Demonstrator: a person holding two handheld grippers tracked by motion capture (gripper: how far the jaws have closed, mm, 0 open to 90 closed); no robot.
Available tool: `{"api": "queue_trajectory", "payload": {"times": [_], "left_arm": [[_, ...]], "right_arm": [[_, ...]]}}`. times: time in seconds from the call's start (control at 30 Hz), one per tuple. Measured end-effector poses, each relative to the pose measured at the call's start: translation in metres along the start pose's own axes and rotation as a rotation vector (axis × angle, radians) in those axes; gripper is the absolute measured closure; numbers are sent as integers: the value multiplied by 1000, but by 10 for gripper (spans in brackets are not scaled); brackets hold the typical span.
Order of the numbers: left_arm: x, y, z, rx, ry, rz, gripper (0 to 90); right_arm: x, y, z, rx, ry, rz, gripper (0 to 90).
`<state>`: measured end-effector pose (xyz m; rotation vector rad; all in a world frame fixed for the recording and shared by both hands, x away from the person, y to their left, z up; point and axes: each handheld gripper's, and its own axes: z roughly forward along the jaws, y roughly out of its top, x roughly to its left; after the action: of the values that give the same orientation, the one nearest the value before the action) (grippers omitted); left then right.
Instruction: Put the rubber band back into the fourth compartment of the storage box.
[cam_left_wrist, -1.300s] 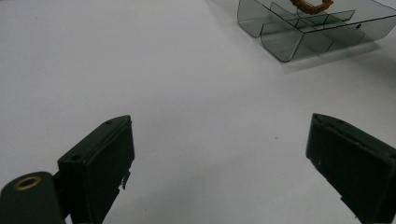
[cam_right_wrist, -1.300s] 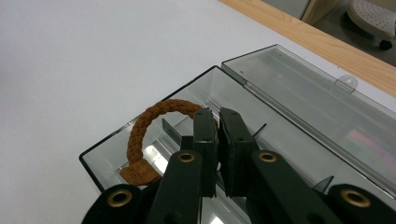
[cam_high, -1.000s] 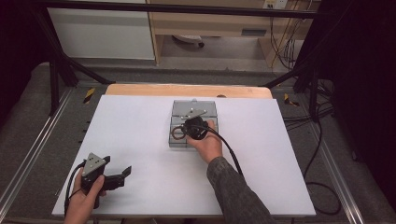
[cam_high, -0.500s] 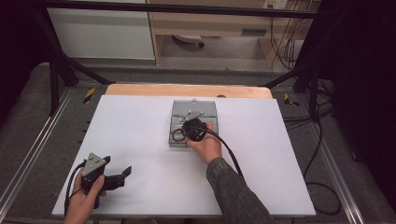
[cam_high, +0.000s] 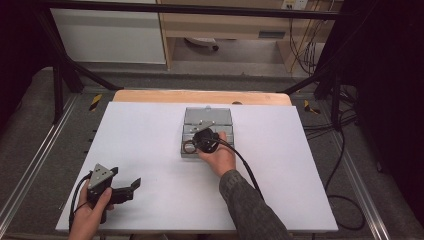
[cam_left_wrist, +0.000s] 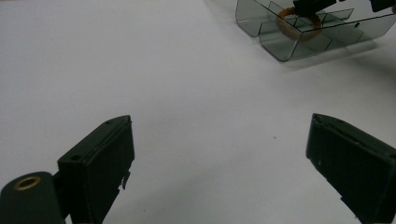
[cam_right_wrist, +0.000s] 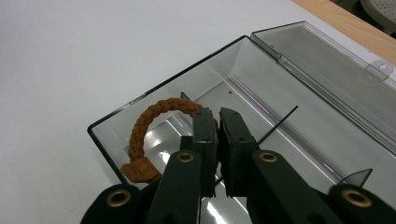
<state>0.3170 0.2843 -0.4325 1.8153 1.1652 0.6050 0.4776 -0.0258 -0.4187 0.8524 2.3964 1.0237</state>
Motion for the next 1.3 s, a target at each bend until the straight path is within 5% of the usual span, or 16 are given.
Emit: {"api": "queue_trajectory", "payload": {"times": [1.3], "left_arm": [[-1, 0, 0, 0, -3, 1, 75]], "right_arm": [[0, -4, -3, -13, 8, 48, 784]]}}
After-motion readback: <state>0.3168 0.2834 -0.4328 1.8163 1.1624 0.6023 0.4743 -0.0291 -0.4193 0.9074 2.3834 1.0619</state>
